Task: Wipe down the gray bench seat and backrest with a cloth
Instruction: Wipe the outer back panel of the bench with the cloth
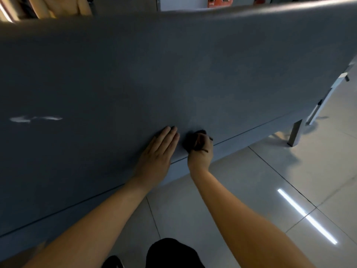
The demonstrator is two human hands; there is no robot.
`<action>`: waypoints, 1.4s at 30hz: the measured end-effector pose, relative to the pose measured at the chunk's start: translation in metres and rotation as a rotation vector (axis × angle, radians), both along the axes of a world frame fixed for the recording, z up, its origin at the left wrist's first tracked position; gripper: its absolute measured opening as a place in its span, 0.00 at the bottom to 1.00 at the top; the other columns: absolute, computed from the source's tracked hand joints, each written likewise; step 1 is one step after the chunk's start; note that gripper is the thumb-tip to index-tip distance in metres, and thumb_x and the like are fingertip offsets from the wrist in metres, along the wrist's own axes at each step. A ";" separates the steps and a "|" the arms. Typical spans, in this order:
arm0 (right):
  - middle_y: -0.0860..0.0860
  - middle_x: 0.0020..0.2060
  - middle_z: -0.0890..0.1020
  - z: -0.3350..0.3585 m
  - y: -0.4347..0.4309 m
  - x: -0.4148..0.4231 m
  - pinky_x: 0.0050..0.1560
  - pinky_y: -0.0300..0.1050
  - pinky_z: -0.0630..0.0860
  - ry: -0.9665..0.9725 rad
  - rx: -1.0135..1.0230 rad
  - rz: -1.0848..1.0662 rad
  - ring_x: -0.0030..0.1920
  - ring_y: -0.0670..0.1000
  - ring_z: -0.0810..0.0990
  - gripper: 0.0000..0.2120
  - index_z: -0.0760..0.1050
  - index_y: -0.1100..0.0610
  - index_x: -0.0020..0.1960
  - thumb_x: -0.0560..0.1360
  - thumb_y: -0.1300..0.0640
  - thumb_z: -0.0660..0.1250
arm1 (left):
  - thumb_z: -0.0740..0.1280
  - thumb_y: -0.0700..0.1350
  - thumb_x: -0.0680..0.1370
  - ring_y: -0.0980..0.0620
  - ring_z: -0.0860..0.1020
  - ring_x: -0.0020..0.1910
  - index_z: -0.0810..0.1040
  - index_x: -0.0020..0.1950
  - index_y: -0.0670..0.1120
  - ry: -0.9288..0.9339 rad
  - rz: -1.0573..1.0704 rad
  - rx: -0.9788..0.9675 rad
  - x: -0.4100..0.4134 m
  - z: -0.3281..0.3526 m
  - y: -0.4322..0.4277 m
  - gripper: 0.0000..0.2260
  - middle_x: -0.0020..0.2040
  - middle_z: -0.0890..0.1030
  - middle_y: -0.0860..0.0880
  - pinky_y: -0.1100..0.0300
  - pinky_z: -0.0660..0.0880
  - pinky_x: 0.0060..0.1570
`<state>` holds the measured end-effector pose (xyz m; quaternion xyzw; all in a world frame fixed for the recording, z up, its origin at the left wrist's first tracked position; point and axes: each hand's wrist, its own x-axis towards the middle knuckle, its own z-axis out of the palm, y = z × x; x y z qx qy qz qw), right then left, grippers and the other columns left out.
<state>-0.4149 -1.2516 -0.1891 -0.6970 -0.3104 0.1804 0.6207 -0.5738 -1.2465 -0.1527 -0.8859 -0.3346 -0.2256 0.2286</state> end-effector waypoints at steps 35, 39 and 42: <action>0.55 0.47 0.78 -0.057 0.007 0.008 0.45 0.47 0.81 0.536 0.056 -0.224 0.48 0.56 0.77 0.18 0.71 0.52 0.50 0.74 0.75 0.61 | 0.72 0.47 0.77 0.42 0.39 0.82 0.50 0.84 0.49 0.051 0.187 0.002 -0.004 -0.056 0.017 0.42 0.83 0.42 0.43 0.45 0.36 0.79; 0.61 0.55 0.77 -0.053 0.012 -0.008 0.57 0.49 0.79 0.627 0.013 -0.255 0.56 0.61 0.78 0.16 0.70 0.56 0.58 0.77 0.73 0.60 | 0.70 0.47 0.77 0.42 0.38 0.81 0.50 0.84 0.49 0.054 0.185 0.008 -0.002 -0.057 0.018 0.41 0.83 0.43 0.42 0.45 0.35 0.78; 0.55 0.56 0.78 -0.063 0.005 -0.032 0.55 0.50 0.78 0.701 -0.053 -0.174 0.57 0.58 0.79 0.17 0.71 0.56 0.63 0.78 0.71 0.63 | 0.69 0.48 0.78 0.42 0.37 0.81 0.49 0.84 0.49 0.065 0.199 0.009 -0.002 -0.058 0.018 0.40 0.83 0.43 0.43 0.45 0.35 0.78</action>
